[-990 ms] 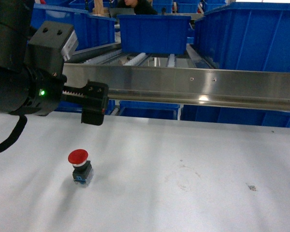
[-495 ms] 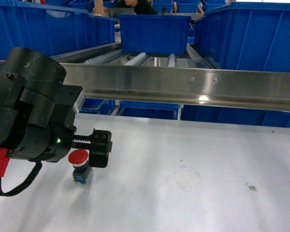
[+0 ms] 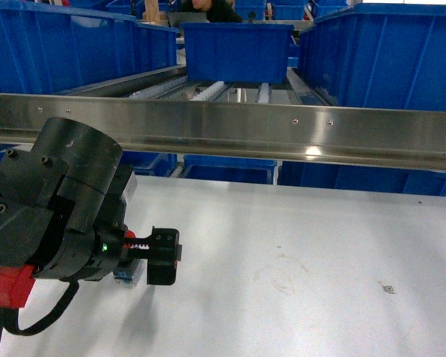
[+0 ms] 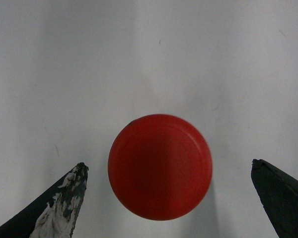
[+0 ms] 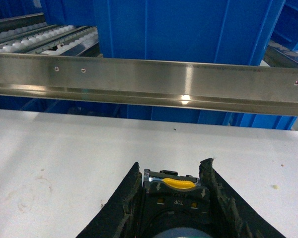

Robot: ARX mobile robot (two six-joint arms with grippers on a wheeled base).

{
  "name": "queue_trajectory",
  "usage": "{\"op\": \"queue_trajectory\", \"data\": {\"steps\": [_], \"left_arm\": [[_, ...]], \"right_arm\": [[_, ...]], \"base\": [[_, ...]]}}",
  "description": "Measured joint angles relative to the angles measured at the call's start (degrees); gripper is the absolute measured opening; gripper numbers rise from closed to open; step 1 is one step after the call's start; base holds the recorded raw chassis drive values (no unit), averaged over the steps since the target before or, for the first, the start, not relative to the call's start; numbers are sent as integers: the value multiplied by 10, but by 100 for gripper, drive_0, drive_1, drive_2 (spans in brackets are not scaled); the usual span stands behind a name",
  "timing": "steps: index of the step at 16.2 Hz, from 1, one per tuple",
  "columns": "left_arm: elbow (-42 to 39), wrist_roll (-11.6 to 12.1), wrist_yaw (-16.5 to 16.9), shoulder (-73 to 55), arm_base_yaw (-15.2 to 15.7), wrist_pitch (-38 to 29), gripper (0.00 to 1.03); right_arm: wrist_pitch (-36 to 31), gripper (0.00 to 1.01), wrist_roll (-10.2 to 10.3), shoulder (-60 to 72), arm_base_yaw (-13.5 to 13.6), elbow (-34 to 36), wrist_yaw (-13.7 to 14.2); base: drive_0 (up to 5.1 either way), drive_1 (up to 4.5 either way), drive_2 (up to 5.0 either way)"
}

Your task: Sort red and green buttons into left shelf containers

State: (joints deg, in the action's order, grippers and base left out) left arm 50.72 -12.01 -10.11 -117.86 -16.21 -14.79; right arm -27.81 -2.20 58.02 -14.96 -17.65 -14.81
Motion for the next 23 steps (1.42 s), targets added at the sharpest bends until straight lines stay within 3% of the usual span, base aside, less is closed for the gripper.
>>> {"op": "queue_trajectory", "data": {"steps": [6,12,13,14,15,16,17,23], "left_arm": [[-29,9,20,-42,17,-121,98],[-25,60,24,-83,27,-202,98],[-24,64,25,-84,27,-200,92],[-21,65,18,-84,27,-202,59],[-21,65,18,-83,27,-194,37],[-22,65,21,-81,28,-190,30],[-24,66,23,-78,28,-193,26],[-45,66,72,-1,35,-179,25]], "right_arm": [[0,29,0,0,0,0,0],[0,29,0,0,0,0,0],[0,29,0,0,0,0,0],[0,29,0,0,0,0,0],[0,29,0,0,0,0,0],[0,29,0,0,0,0,0],[0,29,0,0,0,0,0],[0,29,0,0,0,0,0]], "base": [[0,0,0],[0,0,0],[0,0,0],[0,0,0],[0,0,0],[0,0,0],[0,0,0],[0,0,0]]}}
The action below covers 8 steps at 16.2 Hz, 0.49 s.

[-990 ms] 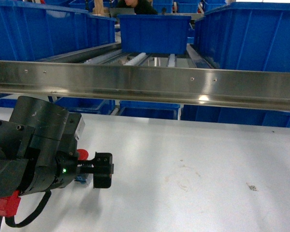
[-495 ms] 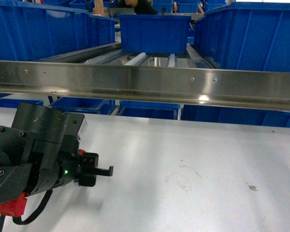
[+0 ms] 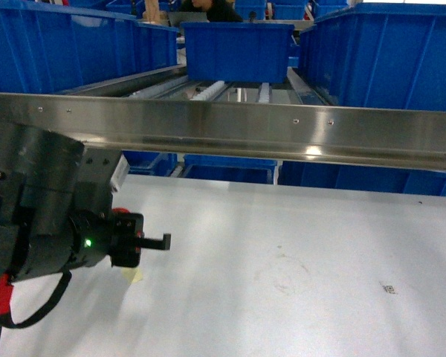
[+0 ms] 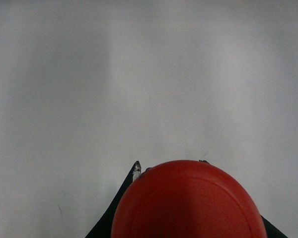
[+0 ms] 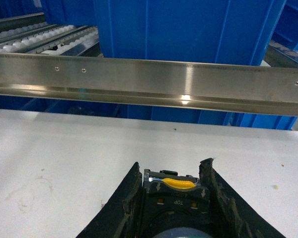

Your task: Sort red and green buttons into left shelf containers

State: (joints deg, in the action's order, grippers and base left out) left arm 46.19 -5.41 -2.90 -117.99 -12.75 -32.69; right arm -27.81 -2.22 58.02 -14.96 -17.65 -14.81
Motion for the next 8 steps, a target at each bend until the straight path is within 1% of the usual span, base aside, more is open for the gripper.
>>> {"op": "queue_trajectory", "data": {"steps": [2,4,5,6,7,8], "left_arm": [[-22,-2,14,90,-2,19,25],[-55,-6,21,183,-11,40,25],[-74,-6,15,230,-17,49,25],[-106,-6,-3,313,-27,85,25],[-126,-6,-17,361,-34,109,25],[-152,-9,-34,429,-38,158,25]], "right_arm": [[0,29,0,0,0,0,0],[0,29,0,0,0,0,0],[0,29,0,0,0,0,0],[0,29,0,0,0,0,0],[0,29,0,0,0,0,0],[0,29,0,0,0,0,0]], "base": [[0,0,0],[0,0,0],[0,0,0],[0,0,0],[0,0,0],[0,0,0]]}}
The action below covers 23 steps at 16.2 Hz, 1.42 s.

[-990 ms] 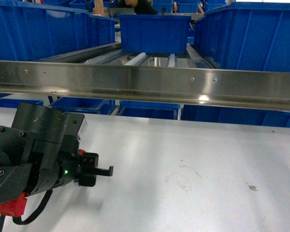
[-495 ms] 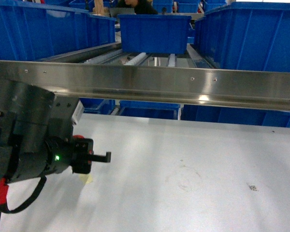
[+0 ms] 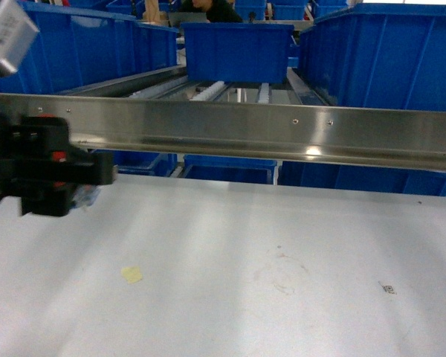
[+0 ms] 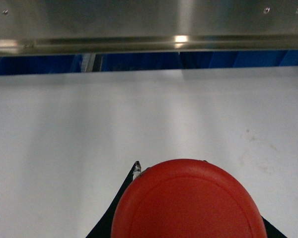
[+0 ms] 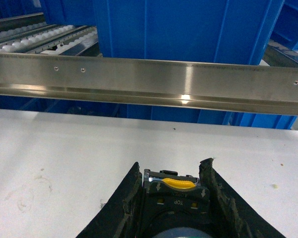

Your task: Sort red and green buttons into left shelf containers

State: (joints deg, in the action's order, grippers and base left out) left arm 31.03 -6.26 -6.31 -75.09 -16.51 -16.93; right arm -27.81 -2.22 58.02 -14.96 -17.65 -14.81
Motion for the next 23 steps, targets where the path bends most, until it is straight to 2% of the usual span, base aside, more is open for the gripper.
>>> {"op": "queue_trajectory", "data": {"steps": [2,3,4,5,8,10,12,23], "left_arm": [[-19,-15,-43,116,2,91,25],[-19,-26,-57,160,1,119,25],[-19,-28,-89,211,-7,144,25],[-21,-31,-95,253,-17,138,25],[-30,-27,-83,213,-7,68,25],[-43,-27,-81,205,-7,75,25],[-42,-27,-81,215,-7,70,25],[-42,-27,-80,212,-8,70,25]], "right_arm": [[0,29,0,0,0,0,0],[0,29,0,0,0,0,0],[0,29,0,0,0,0,0],[0,29,0,0,0,0,0],[0,29,0,0,0,0,0],[0,29,0,0,0,0,0],[0,29,0,0,0,0,0],[1,29,-2,0,0,0,2]], "base": [[0,0,0],[0,0,0],[0,0,0],[0,0,0],[0,0,0],[0,0,0],[-485,195,298],[-433,46,425]]}}
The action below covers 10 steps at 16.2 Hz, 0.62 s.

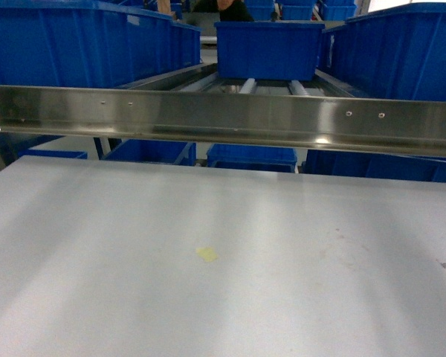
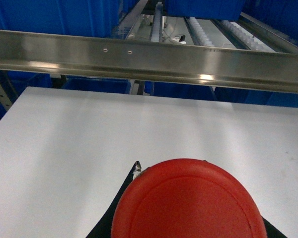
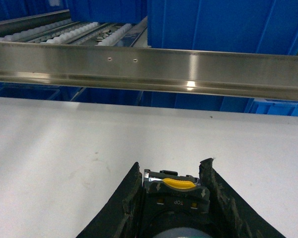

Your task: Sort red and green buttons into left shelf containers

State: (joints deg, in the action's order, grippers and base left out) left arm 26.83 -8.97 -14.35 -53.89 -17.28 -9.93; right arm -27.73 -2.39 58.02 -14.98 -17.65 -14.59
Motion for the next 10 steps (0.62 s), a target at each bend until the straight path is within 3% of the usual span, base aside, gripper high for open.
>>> {"op": "queue_trajectory", "data": {"steps": [5,10], "left_arm": [[0,0,0,2,-1,0,25],[0,0,0,2,-1,0,25]], "right_arm": [[0,29,0,0,0,0,0],[-1,29,0,0,0,0,0]], "base": [[-487,230,272],[-477,352,142]]}}
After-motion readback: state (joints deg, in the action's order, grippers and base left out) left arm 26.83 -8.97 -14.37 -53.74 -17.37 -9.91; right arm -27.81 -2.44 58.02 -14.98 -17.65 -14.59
